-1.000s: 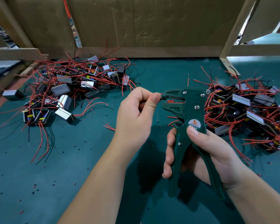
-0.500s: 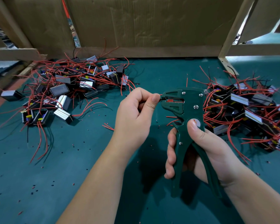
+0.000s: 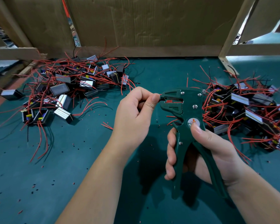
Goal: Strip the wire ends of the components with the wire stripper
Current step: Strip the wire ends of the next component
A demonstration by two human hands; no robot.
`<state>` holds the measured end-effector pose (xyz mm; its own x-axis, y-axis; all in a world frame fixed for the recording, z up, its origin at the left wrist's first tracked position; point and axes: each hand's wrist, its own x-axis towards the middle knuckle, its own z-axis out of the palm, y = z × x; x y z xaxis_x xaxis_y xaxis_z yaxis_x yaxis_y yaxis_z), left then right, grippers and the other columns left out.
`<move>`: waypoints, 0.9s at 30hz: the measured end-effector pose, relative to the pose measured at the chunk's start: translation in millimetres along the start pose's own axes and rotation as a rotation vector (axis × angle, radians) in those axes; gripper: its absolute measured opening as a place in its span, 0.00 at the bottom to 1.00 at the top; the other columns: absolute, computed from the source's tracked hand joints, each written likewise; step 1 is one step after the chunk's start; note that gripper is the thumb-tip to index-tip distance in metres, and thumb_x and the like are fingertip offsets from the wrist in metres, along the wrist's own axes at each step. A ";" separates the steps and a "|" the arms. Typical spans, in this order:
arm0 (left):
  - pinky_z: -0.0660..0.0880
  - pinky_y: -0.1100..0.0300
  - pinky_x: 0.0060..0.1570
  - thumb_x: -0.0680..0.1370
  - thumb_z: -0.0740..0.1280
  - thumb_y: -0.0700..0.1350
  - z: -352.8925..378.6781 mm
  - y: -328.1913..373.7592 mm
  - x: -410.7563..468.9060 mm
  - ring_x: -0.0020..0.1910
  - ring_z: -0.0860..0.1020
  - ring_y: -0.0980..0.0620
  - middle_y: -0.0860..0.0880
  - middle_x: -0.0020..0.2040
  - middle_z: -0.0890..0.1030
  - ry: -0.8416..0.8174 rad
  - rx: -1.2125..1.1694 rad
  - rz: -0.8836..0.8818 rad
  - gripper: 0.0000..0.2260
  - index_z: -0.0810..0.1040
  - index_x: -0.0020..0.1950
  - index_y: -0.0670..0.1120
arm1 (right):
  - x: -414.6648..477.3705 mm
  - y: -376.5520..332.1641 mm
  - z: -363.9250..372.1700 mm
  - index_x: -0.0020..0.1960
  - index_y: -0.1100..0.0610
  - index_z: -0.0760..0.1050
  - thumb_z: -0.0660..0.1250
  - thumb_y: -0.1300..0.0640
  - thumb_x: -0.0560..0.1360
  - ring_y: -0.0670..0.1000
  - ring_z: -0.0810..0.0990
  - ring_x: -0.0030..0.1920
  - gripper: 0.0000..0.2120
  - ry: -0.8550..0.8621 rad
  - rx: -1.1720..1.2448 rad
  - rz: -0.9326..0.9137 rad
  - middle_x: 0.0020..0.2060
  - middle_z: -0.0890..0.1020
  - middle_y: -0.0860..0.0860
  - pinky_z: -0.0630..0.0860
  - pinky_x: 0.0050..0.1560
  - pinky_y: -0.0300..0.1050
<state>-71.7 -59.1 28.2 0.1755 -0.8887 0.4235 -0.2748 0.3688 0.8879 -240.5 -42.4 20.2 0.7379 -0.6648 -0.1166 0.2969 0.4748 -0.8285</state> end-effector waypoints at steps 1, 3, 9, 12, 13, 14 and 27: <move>0.58 0.68 0.25 0.78 0.64 0.46 0.1 0.1 -0.2 0.24 0.59 0.60 0.58 0.23 0.65 -0.002 -0.003 -0.003 0.11 0.70 0.36 0.52 | -0.2 0.0 0.0 0.44 0.60 0.78 0.78 0.41 0.62 0.63 0.79 0.33 0.24 -0.002 0.001 -0.003 0.34 0.78 0.62 0.77 0.39 0.58; 0.58 0.67 0.25 0.79 0.64 0.45 0.4 0.3 -0.6 0.24 0.59 0.60 0.58 0.23 0.65 -0.005 -0.003 -0.010 0.11 0.70 0.36 0.52 | 0.0 1.1 -0.1 0.43 0.60 0.78 0.77 0.40 0.62 0.62 0.79 0.32 0.24 0.010 -0.005 -0.011 0.33 0.78 0.62 0.77 0.39 0.58; 0.58 0.67 0.24 0.79 0.65 0.45 1.4 0.0 -0.3 0.24 0.59 0.59 0.58 0.22 0.64 -0.013 0.011 -0.020 0.12 0.69 0.35 0.52 | 1.7 2.8 0.7 0.41 0.60 0.78 0.76 0.37 0.62 0.61 0.79 0.30 0.26 0.074 -0.035 -0.006 0.31 0.78 0.62 0.77 0.37 0.59; 0.59 0.66 0.25 0.77 0.63 0.48 1.1 -1.0 0.3 0.24 0.60 0.59 0.58 0.23 0.64 -0.009 0.014 -0.017 0.11 0.69 0.35 0.52 | 1.4 1.9 0.8 0.41 0.60 0.78 0.76 0.37 0.61 0.61 0.79 0.30 0.27 0.070 -0.017 0.000 0.31 0.78 0.62 0.78 0.37 0.58; 0.59 0.66 0.25 0.77 0.63 0.49 1.2 -1.5 0.2 0.24 0.60 0.59 0.58 0.23 0.65 -0.005 0.021 -0.011 0.11 0.69 0.35 0.52 | 1.3 1.6 0.9 0.41 0.60 0.78 0.76 0.37 0.61 0.61 0.79 0.30 0.27 0.069 -0.016 0.002 0.31 0.78 0.62 0.78 0.37 0.58; 0.60 0.66 0.26 0.78 0.62 0.50 1.7 -1.8 0.3 0.25 0.61 0.59 0.58 0.25 0.65 0.001 0.032 0.001 0.10 0.69 0.37 0.52 | 1.2 1.5 1.2 0.41 0.60 0.78 0.76 0.37 0.61 0.61 0.79 0.30 0.27 0.071 -0.015 0.004 0.31 0.77 0.62 0.78 0.37 0.58; 0.65 0.63 0.36 0.78 0.54 0.57 10.9 -7.1 3.3 0.28 0.66 0.59 0.60 0.26 0.68 0.014 -0.292 -0.294 0.11 0.65 0.45 0.50 | 7.4 5.4 8.3 0.41 0.61 0.78 0.68 0.42 0.64 0.61 0.78 0.31 0.21 0.233 0.083 -0.093 0.37 0.78 0.63 0.78 0.34 0.55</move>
<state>-79.5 -67.6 21.3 0.2200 -0.9647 0.1450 0.0687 0.1636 0.9841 -228.4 -40.0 19.4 0.5482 -0.8182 -0.1734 0.4127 0.4450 -0.7948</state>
